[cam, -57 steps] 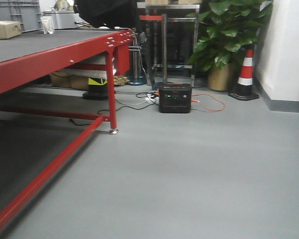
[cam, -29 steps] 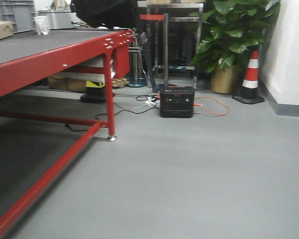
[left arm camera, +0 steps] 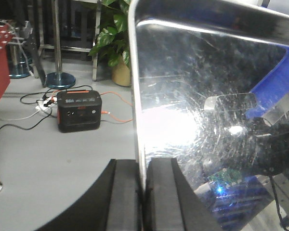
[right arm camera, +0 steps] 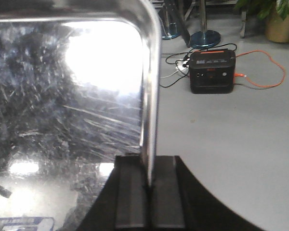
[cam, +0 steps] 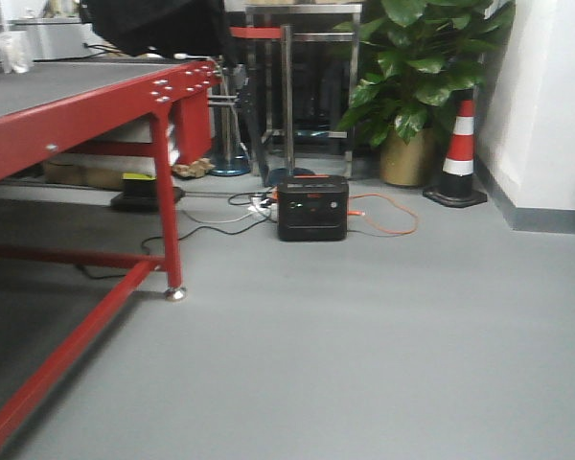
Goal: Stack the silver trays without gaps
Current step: 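Turn and drive to the other shelf holding the silver tray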
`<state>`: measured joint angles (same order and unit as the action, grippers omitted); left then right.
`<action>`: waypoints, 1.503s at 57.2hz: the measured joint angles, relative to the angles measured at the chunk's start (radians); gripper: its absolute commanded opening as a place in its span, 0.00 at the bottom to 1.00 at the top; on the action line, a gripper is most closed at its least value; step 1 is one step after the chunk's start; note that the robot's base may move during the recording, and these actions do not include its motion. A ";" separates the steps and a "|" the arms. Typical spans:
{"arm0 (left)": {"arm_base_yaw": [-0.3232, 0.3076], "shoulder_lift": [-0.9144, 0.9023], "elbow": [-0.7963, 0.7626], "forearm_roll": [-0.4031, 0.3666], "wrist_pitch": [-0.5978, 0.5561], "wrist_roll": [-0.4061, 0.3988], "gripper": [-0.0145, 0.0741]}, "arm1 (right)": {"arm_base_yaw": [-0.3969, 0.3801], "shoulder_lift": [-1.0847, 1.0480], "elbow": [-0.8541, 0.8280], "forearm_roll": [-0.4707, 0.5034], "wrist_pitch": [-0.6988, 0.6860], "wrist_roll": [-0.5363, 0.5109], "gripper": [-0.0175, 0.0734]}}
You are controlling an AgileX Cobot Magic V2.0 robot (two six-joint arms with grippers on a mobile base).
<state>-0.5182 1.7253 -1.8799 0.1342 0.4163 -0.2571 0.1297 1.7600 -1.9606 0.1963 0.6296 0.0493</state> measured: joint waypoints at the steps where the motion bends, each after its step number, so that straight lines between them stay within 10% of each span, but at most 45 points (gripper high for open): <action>1: 0.000 0.000 0.000 0.000 0.000 0.000 0.14 | 0.000 0.000 0.000 0.000 0.000 0.000 0.10; 86: 0.000 0.000 0.000 0.000 -0.002 0.000 0.14 | 0.000 0.000 0.000 0.000 -0.016 0.000 0.10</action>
<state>-0.5182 1.7253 -1.8799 0.1342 0.4143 -0.2571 0.1297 1.7600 -1.9606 0.1963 0.6137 0.0493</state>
